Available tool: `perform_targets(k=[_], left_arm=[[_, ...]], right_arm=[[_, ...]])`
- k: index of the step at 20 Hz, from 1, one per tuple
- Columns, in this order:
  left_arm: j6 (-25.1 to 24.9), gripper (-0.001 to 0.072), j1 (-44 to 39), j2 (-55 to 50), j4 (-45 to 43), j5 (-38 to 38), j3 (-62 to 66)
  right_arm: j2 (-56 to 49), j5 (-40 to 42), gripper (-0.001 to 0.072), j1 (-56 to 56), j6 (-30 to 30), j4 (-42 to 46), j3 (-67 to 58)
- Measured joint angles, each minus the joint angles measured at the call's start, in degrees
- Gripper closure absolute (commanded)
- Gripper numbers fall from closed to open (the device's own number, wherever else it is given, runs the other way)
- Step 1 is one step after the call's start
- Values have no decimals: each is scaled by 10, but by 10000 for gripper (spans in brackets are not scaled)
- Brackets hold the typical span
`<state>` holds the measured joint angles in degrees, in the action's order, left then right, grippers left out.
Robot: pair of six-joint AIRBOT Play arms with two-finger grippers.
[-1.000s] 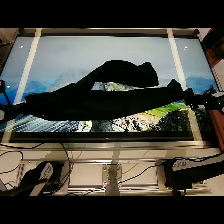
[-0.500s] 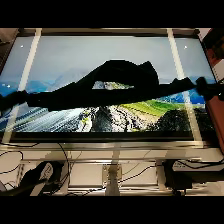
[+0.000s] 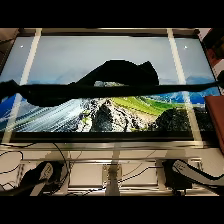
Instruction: Fold the clothes and pants, and hang the long-sleeved shirts on hangers.
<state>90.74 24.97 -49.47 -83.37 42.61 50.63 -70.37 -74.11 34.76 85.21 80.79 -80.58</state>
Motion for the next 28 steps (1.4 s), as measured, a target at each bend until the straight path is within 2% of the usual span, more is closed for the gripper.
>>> perform_targets(k=[3,7,10,15,16,17,18,19,20,25,26,27,28], left_arm=[[-11,671,0,-9,-82,139,3],[-64,671,0,-53,-160,296,4],[-83,670,0,-109,-197,358,4],[-96,669,0,-204,-221,400,4],[-96,668,0,-216,-224,403,4],[-97,655,0,-226,-226,406,4],[-97,519,0,-233,-228,408,4],[-97,213,0,-238,-229,410,4],[-97,39,0,-241,-231,412,4],[-97,42,0,-249,-249,429,14],[-97,74,0,-249,-259,436,20],[-97,139,0,-249,-270,445,29],[-97,154,0,-249,-279,447,41]], right_arm=[[7,-57,684,0,-21,35,37],[10,-107,684,0,-33,62,107],[10,-120,684,0,-37,73,158],[10,-118,684,0,-38,78,214],[10,-116,658,0,-38,78,219],[10,-115,471,0,-38,78,223],[10,-114,251,0,-38,77,226],[10,-113,123,0,-38,75,227],[10,-113,118,0,-40,72,229],[10,-106,121,-1,-39,47,225],[10,-102,121,-1,-39,37,219],[10,-96,122,-1,-39,23,210],[10,-87,123,-1,-39,7,202]])
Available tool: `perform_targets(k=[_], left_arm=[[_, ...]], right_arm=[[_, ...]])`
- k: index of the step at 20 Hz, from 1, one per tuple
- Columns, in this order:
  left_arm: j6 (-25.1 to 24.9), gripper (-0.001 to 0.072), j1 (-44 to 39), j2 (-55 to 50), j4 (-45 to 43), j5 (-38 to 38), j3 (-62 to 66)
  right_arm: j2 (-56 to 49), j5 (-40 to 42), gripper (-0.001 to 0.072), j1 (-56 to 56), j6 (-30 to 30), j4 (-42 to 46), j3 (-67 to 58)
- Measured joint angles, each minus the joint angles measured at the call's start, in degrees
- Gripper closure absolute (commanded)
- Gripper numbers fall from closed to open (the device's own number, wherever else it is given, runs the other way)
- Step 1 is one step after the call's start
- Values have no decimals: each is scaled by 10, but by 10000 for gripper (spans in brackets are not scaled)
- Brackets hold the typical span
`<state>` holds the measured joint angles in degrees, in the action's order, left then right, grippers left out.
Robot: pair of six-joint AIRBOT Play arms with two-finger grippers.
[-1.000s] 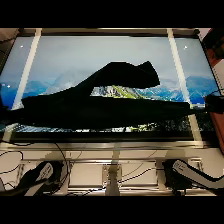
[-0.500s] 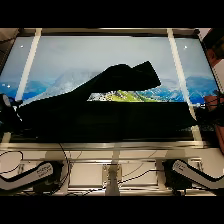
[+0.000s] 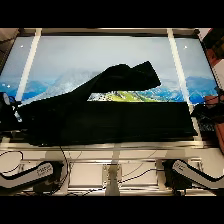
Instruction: Fold the clothes and pants, and hang the long-sleeved shirts on hangers.
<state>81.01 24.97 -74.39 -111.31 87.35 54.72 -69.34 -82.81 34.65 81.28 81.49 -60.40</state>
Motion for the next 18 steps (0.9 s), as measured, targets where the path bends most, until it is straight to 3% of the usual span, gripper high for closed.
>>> perform_targets(k=[3,4,9,11,12,18], left_arm=[[14,157,0,6,12,-23,39],[20,157,0,10,34,-40,52],[52,157,25,15,136,-125,98],[60,114,71,14,200,-151,105],[63,20,100,11,240,-161,107],[71,12,271,-36,457,-184,111]], right_arm=[[0,49,129,-1,-3,-62,-26],[0,71,168,-2,-6,-80,-31],[-3,162,168,-21,-13,-121,-43],[-5,176,168,-27,-14,-125,-44],[-5,181,168,-30,-14,-127,-45],[-6,189,168,-35,-15,-132,-45]])
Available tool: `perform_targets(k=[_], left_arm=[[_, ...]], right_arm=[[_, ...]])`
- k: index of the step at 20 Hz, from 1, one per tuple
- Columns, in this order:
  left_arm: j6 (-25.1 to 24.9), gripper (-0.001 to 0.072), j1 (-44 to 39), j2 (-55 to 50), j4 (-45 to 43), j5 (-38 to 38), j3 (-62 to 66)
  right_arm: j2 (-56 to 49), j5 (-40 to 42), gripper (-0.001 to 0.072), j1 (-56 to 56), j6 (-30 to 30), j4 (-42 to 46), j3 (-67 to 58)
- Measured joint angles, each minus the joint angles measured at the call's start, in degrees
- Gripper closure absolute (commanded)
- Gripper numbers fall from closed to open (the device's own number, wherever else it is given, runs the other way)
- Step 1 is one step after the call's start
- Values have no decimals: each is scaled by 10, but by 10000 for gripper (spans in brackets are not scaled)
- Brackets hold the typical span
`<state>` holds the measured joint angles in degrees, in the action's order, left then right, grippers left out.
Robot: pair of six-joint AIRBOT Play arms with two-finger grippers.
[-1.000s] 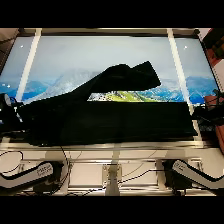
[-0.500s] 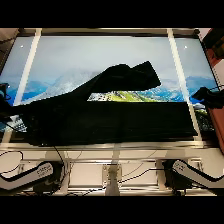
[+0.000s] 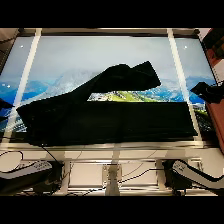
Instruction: Fold the clothes and pants, and hang the long-sleeved shirts on hangers.
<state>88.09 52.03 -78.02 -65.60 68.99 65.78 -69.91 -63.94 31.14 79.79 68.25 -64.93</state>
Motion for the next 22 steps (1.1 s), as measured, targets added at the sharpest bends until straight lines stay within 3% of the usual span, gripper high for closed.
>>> perform_targets(k=[8,15,16,17,18,22], left_arm=[[0,13,36,-108,151,-48,0],[5,22,-11,-152,191,-93,0],[5,34,-18,-156,193,-93,0],[5,136,-25,-159,194,-93,0],[6,175,-30,-162,195,-92,0],[4,163,-32,-159,198,-90,11]], right_arm=[[0,-30,168,0,5,-5,0],[0,-50,168,0,7,-7,0],[0,-50,168,0,7,-8,0],[0,-50,168,0,7,-8,0],[0,-51,168,0,7,-8,0],[0,-52,168,0,7,-8,0]])
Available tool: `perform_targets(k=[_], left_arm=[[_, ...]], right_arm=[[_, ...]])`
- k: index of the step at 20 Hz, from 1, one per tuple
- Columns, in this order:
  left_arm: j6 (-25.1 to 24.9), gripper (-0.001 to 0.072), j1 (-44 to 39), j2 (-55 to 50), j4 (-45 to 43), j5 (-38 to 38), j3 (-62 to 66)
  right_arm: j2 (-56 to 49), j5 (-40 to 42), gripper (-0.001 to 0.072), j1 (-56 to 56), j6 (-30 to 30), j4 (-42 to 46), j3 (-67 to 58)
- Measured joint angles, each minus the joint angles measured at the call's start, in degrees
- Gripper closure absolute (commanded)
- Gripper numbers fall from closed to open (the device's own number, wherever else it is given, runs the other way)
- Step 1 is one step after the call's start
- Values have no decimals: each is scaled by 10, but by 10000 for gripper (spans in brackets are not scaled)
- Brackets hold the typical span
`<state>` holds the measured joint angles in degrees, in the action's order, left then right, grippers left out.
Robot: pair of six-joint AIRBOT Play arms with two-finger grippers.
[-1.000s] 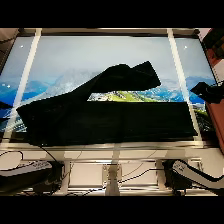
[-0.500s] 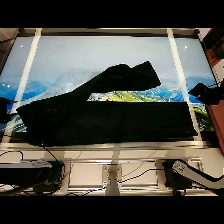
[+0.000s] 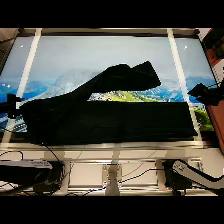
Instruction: Fold the clothes and pants, and hang the long-sleeved shirts on hangers.
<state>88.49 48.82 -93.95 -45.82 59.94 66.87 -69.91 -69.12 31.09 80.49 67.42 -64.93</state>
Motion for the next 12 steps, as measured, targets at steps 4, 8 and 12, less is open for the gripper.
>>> perform_targets(k=[4,8,12], left_arm=[[-16,6,23,12,-4,23,24],[-21,6,41,13,-57,71,33],[-19,8,44,3,-70,92,35]], right_arm=[[0,0,168,0,0,0,0],[0,0,168,0,0,0,0],[0,0,169,0,0,0,0]])
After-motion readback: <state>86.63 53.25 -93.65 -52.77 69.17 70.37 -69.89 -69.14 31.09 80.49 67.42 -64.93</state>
